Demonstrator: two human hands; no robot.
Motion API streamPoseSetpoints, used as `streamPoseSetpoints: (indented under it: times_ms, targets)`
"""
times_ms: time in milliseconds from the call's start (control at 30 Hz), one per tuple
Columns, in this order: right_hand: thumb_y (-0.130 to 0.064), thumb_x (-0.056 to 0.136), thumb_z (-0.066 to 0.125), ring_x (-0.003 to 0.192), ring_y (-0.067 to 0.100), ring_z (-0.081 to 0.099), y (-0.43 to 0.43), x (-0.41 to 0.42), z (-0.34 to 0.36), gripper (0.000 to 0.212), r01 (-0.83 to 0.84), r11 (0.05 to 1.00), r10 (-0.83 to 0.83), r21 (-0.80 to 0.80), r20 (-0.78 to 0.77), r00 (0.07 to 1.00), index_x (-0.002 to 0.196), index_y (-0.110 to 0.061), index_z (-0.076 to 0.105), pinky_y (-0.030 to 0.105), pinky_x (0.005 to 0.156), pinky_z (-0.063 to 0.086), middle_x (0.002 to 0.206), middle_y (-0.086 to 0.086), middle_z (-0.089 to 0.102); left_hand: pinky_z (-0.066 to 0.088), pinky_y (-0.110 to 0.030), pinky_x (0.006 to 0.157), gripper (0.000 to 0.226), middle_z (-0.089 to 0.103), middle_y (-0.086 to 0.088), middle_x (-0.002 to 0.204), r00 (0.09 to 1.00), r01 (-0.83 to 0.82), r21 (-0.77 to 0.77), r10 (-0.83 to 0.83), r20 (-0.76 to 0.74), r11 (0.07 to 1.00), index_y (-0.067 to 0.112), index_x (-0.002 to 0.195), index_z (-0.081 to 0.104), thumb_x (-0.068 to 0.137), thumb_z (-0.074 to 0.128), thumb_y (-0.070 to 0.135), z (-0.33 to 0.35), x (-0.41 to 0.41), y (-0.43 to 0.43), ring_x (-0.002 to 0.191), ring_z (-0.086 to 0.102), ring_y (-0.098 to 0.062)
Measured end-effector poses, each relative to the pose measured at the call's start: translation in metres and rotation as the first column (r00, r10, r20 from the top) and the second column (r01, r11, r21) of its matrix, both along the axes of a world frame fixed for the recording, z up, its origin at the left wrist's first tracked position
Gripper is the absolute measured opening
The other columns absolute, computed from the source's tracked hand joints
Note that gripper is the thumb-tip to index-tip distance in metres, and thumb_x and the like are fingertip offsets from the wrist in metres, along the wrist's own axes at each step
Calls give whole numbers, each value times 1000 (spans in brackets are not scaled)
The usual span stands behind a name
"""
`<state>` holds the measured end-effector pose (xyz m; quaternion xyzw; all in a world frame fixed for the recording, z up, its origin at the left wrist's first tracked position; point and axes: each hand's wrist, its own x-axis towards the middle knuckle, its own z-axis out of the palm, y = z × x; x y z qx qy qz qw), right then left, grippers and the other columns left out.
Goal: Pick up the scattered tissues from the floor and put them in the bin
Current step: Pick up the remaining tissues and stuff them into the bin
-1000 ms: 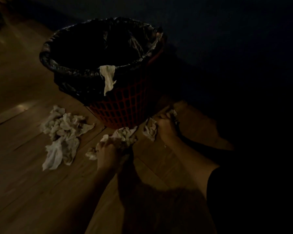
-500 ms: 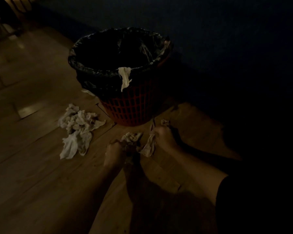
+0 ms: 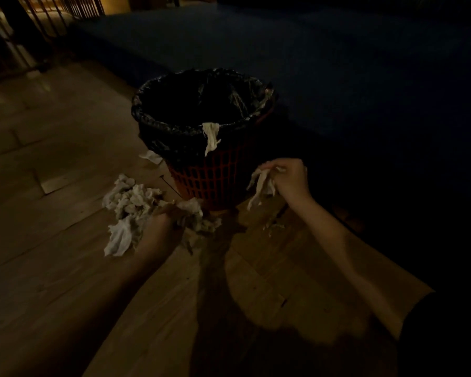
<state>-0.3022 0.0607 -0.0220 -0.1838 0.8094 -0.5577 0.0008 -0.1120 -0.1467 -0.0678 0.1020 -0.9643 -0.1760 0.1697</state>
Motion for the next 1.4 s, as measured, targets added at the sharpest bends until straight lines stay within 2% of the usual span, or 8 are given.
streamPoseSetpoints:
  times_ms: [267, 433, 600, 700, 900, 1167, 1300, 1400]
  targets:
    - [4, 78, 57, 77, 8, 66, -44, -12, 157, 28, -68, 985, 26, -160, -255, 967, 81, -15, 76, 20, 67, 55, 83, -1, 73, 44, -31, 66, 22, 69, -18, 94, 931, 88, -276, -177, -319, 957, 3, 99, 71, 79, 66, -3, 173, -33, -7, 85, 64, -33]
    - [-1, 81, 62, 72, -1, 62, -89, -31, 204, 18, -62, 985, 9, -163, -312, 950, 81, -12, 76, 14, 64, 54, 86, 0, 74, 39, -28, 65, 22, 63, -12, 89, 954, -58, -191, -2, -299, 980, 8, 89, 71, 81, 54, -3, 231, -92, -26, 82, 60, -28]
    - [0, 85, 55, 105, 22, 62, -113, -43, 155, 24, -130, 982, 161, 138, -242, 957, 101, -8, 71, 29, 89, 49, 111, 12, 70, 49, -36, 84, 30, 64, -18, 120, 997, -64, -61, 66, 44, 996, 7, 116, 65, 87, 58, 11, 215, -110, -20, 106, 61, -33]
    - [7, 81, 56, 103, 22, 63, -101, -39, 118, 31, -163, 955, 217, 247, -211, 953, 102, -11, 71, 28, 85, 52, 110, 12, 70, 48, -38, 87, 33, 66, -18, 116, 993, -50, -76, 42, -112, 996, 7, 115, 65, 84, 54, 1, 192, -102, -14, 107, 59, -34]
    - [9, 79, 49, 79, 15, 61, -40, -28, 104, 26, 171, 974, -215, -147, -384, 898, 84, -7, 69, 16, 68, 46, 88, 10, 68, 36, -20, 75, 19, 58, -9, 94, 891, 40, -82, -72, -449, 996, 8, 94, 68, 84, 52, 5, 134, -68, 24, 93, 52, -19]
    - [1, 87, 51, 105, 19, 55, 8, -9, -47, 26, -62, 913, 62, 404, 12, 998, 108, -7, 63, 25, 93, 41, 109, 6, 58, 32, -39, 108, 43, 38, -6, 146, 940, 83, -34, -67, 335, 996, 17, 132, 47, 90, 52, 19, -17, -54, 57, 134, 30, -29]
    - [-12, 90, 55, 108, 28, 57, 23, -1, -97, 27, -270, 814, 122, 514, 303, 945, 117, -8, 59, 34, 101, 44, 118, 9, 60, 28, -41, 111, 46, 34, -9, 149, 865, 57, -42, -29, 501, 998, 16, 138, 36, 94, 44, 27, -51, -54, 46, 138, 27, -30]
    - [-12, 90, 53, 107, 31, 58, 16, 9, -129, 20, -232, 759, 114, 609, 226, 967, 106, -7, 63, 38, 96, 47, 116, 17, 62, 38, -37, 103, 35, 53, -9, 133, 869, -40, 51, 10, 495, 998, 16, 124, 52, 92, 48, 29, -75, -63, 49, 122, 49, -27]
